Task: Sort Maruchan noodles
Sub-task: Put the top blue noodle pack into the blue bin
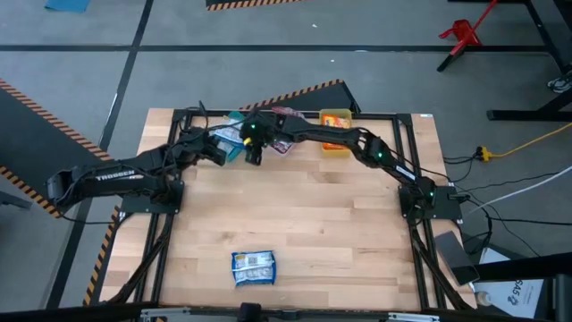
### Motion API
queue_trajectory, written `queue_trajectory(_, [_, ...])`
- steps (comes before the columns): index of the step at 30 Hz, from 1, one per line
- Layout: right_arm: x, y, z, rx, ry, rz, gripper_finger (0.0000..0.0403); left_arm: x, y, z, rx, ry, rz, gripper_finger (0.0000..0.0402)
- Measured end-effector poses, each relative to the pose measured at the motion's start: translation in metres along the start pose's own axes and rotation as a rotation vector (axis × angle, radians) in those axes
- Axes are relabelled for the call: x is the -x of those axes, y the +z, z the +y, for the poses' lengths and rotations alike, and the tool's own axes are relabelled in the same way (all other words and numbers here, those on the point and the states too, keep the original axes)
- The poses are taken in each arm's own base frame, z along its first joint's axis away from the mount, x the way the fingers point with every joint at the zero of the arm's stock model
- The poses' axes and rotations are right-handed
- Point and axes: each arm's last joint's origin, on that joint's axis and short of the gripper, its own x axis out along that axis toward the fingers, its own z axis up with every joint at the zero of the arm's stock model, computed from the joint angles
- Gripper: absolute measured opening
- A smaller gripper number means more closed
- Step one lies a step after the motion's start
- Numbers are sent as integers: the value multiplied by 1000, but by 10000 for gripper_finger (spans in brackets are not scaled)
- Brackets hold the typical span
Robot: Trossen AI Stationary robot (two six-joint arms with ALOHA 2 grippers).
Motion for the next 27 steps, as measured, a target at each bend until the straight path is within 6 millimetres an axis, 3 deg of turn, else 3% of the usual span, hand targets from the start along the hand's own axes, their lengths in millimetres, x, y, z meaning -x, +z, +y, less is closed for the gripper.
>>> queue_trajectory(4, [2, -8, 0, 15, -170, 123, 186, -3, 6, 3, -24, -22, -27, 82])
queue_trajectory(8, [8, -8, -6, 54, -180, 145, 186, -6, 11, 7, -20, -63, -38, 82])
queue_trajectory(11, [21, 0, -20, 68, -200, 117, 186, -8, 15, 9, -21, -106, -55, 82])
queue_trajectory(14, [26, -3, -46, 30, -211, 111, 186, -10, 21, 12, -25, -160, -89, 82])
queue_trajectory(22, [26, -13, -101, -116, 51, -42, 186, -15, 28, 23, 8, -213, -109, 82])
queue_trajectory(27, [23, -13, -105, -142, 155, -101, 186, -23, 32, 27, 23, -222, -121, 82])
